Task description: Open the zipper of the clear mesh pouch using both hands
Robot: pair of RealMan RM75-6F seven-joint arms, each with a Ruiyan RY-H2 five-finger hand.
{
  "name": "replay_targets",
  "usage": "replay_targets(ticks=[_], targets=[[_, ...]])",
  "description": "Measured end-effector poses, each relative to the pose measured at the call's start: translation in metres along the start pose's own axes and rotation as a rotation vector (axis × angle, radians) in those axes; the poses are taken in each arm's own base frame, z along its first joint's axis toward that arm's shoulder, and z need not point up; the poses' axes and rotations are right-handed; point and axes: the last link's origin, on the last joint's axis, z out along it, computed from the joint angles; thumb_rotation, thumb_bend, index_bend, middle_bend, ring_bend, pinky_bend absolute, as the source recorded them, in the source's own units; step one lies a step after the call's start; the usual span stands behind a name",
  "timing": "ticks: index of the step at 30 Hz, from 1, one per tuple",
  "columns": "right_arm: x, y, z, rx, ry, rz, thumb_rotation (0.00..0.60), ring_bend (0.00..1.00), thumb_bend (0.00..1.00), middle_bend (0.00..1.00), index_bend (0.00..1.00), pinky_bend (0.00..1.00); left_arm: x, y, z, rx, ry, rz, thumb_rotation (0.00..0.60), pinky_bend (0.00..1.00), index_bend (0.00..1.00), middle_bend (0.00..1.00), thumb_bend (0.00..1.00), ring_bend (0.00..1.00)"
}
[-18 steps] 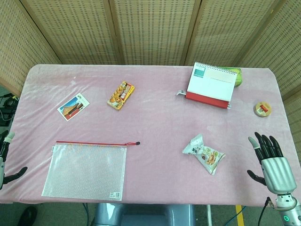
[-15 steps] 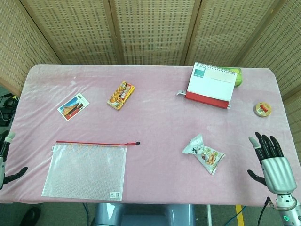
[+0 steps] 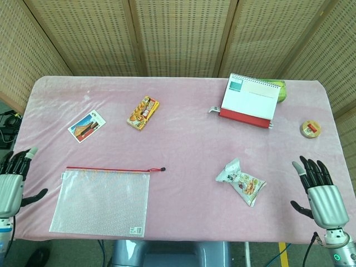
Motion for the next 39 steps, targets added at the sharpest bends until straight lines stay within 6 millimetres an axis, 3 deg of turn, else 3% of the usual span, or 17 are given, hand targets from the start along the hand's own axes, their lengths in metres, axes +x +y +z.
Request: replay_targets(ticks=[1,4,11,19,22,25,39], targets=[[0.000,0.001,0.001,-0.002,-0.001,-0.001,0.600,0.00,0.00,0.00,0.01,0.00,0.000,0.008,0.008,-0.016,0.008,0.027,0.600,0.88,0.14,0.88,0.00,0.87],[-0.001,0.003,0.002,-0.011,-0.005,-0.007,0.600,0.00,0.00,0.00,0.01,0.00,-0.005,0.032,0.033,-0.061,0.010,0.087,0.600,1.00,0.22,0.95,0.00,0.93],[-0.004,0.008,0.006,-0.037,-0.015,-0.018,0.600,0.00,0.00,0.00,0.01,0.00,-0.025,0.101,0.089,-0.179,-0.079,0.107,0.600,1.00,0.31,0.99,0.01,0.96],[-0.012,0.012,0.011,-0.069,-0.039,-0.082,0.600,0.00,0.00,0.00,0.01,0.00,-0.057,0.157,0.123,-0.206,-0.243,0.144,0.600,1.00,0.38,0.99,0.28,0.96],[-0.014,0.013,0.012,-0.080,-0.049,-0.088,0.600,0.00,0.00,0.00,0.01,0.00,-0.074,0.185,0.131,-0.223,-0.313,0.166,0.600,1.00,0.40,0.99,0.37,0.96],[-0.016,0.015,0.013,-0.091,-0.062,-0.084,0.600,0.00,0.00,0.00,0.01,0.00,-0.091,0.209,0.135,-0.254,-0.356,0.201,0.600,1.00,0.42,0.99,0.39,0.96],[-0.018,0.019,0.019,-0.110,-0.070,-0.070,0.600,0.00,0.00,0.00,0.01,0.00,-0.133,0.256,0.144,-0.293,-0.448,0.196,0.600,1.00,0.44,0.99,0.34,0.96]])
